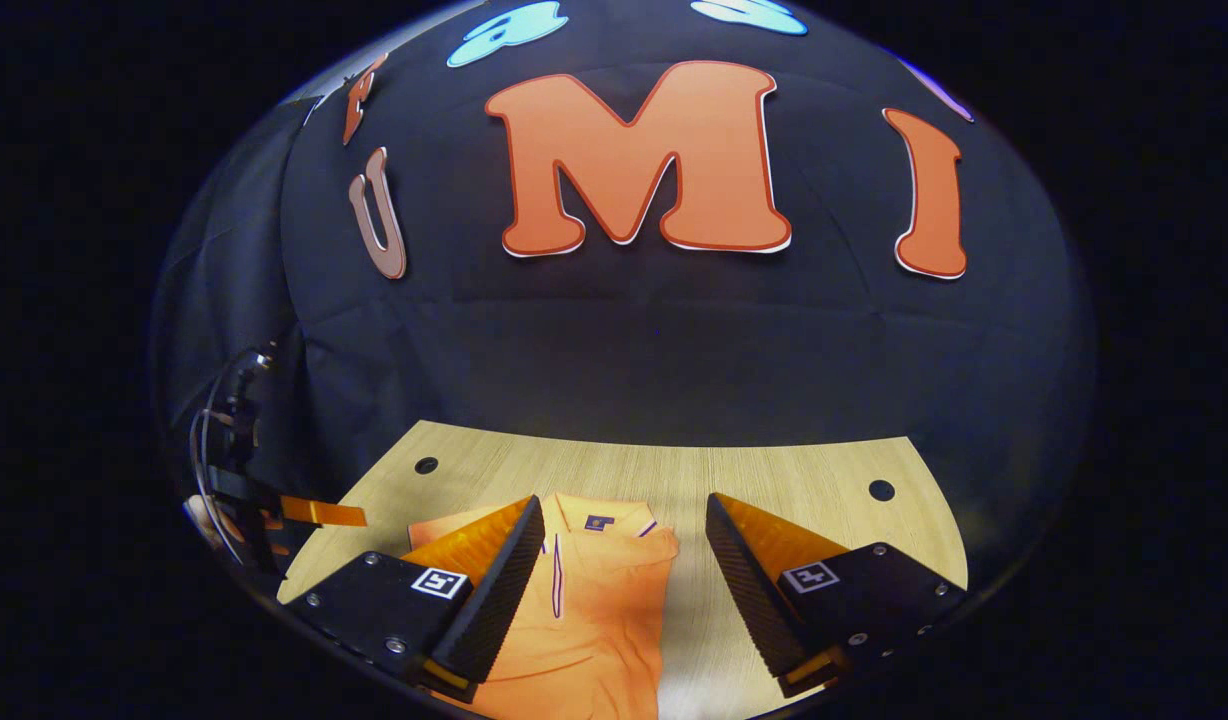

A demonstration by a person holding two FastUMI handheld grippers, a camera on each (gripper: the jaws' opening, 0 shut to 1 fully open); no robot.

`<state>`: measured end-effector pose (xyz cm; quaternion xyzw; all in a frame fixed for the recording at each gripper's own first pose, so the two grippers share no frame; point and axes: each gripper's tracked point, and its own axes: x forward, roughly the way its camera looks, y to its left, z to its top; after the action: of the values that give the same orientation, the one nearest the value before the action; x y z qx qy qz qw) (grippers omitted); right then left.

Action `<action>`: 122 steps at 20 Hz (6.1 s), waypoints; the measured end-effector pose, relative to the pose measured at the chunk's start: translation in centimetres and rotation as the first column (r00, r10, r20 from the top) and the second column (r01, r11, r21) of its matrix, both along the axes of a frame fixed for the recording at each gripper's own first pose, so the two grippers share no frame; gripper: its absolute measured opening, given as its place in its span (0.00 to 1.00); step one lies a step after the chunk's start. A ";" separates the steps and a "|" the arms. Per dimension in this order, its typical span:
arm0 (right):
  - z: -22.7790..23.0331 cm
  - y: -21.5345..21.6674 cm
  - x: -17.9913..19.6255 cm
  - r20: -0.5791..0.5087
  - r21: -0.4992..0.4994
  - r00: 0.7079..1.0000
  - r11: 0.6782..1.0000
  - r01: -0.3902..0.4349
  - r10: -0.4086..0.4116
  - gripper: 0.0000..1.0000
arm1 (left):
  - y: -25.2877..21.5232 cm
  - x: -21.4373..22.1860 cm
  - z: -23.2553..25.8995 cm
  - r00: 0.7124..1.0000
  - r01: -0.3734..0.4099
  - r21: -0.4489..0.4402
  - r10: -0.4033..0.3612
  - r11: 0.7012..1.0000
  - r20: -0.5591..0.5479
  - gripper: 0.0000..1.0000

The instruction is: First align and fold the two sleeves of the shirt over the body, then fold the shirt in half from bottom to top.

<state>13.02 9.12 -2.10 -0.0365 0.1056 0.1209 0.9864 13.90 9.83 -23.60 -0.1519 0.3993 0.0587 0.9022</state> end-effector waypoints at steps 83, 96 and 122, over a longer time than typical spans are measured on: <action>-17.8 -9.2 -11.1 -0.373 -0.087 0.922 0.993 0.081 -0.108 0.99 | -11.5 -11.3 -1.9 0.956 0.293 0.114 -0.293 0.949 -0.021 0.99; -32.0 -6.6 -25.9 -0.679 -0.218 0.717 0.976 0.005 -0.155 0.99 | -6.9 -28.3 -10.1 0.943 0.273 0.149 -0.233 0.950 -0.236 0.99; -38.7 -5.9 -27.7 -0.773 -0.329 0.583 0.944 -0.031 -0.250 1.00 | -8.0 -35.1 -19.3 0.863 0.295 0.167 -0.188 0.941 -0.468 0.99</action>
<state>-14.69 3.24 -40.79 -0.1237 0.5597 0.0442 0.8182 -21.21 1.81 -42.86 0.0239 0.6014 0.0240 0.7982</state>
